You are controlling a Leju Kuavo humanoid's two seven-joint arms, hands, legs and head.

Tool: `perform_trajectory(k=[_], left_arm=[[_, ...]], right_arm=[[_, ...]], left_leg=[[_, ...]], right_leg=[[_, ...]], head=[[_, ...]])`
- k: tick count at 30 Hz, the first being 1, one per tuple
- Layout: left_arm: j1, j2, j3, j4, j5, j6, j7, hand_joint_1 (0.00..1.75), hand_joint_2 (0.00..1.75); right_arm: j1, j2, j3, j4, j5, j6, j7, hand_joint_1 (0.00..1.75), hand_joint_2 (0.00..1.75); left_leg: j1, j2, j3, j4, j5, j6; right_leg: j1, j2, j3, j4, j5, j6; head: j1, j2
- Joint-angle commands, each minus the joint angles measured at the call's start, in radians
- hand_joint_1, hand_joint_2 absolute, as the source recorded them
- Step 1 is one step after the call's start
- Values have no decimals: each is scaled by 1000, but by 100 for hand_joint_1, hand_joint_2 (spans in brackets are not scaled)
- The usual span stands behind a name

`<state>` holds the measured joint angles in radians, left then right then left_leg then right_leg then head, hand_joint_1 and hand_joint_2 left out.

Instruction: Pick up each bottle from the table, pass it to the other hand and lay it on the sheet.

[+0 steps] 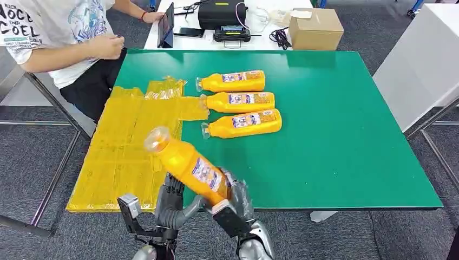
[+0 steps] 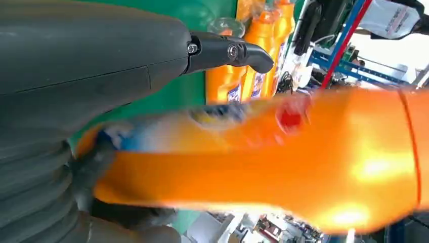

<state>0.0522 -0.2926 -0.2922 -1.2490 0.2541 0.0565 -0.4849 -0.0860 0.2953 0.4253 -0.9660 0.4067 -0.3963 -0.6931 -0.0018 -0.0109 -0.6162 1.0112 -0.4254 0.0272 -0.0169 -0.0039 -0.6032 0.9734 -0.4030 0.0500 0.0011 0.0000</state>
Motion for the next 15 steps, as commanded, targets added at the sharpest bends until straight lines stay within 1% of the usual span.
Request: perform_trajectory(k=[1, 4, 6, 8, 9, 11, 12, 14, 15], left_arm=[[-35, 40, -28, 52, 4, 0, 7, 0, 175], [-22, 18, -27, 25, 2, 2, 10, 0, 175], [-23, 16, -29, 24, 1, 1, 12, 0, 175], [-27, 16, -29, 32, 12, -7, 27, 0, 175], [-27, 16, -29, 32, 12, -7, 27, 0, 175], [-27, 17, -28, 36, 12, -7, 27, 0, 175], [-27, 17, -28, 36, 12, -7, 27, 0, 175], [-27, 17, -28, 36, 12, -7, 27, 0, 175], [-27, 17, -28, 36, 12, -7, 27, 0, 175]], right_arm=[[-65, 8, 68, 160, -2, 7, 3, 175, 175], [-86, 16, 100, 221, -13, 49, 6, 175, 175], [-92, 18, 113, 240, -7, 52, 10, 175, 175], [-109, 29, 141, 282, 1, 63, 6, 175, 175], [-109, 29, 141, 282, 1, 63, 6, 175, 175], [-108, 35, 145, 284, 4, 57, 7, 175, 175], [-108, 35, 145, 284, 4, 57, 7, 175, 175], [-108, 35, 145, 284, 4, 57, 7, 175, 175], [-108, 35, 145, 284, 4, 57, 7, 175, 175]], left_leg=[[1, 2, 5, -1, -1, -2], [1, 2, 5, -1, -1, -1], [1, 3, 6, -1, -2, -2], [0, 1, 3, -1, -1, -1], [1, 3, 6, -1, -2, -2], [1, 2, 3, -1, -1, -1], [1, 3, 5, 0, -2, -2], [1, 2, 4, -1, -1, -1], [1, 2, 5, -1, -2, -2]], right_leg=[[1, 2, 4, -1, -1, -2], [1, 2, 4, -1, -1, -2], [1, 3, 5, -1, -1, -2], [1, 1, 2, -1, 0, -1], [2, 2, 5, -1, -1, -2], [1, 1, 2, -1, 0, -1], [1, 2, 4, 0, -1, -2], [1, 1, 3, 0, -1, -2], [1, 1, 5, -1, -1, -2]], head=[[0, 0], [0, 0], [0, 0], [0, 0], [0, 0], [0, 0], [0, 0], [0, 0], [0, 0]])
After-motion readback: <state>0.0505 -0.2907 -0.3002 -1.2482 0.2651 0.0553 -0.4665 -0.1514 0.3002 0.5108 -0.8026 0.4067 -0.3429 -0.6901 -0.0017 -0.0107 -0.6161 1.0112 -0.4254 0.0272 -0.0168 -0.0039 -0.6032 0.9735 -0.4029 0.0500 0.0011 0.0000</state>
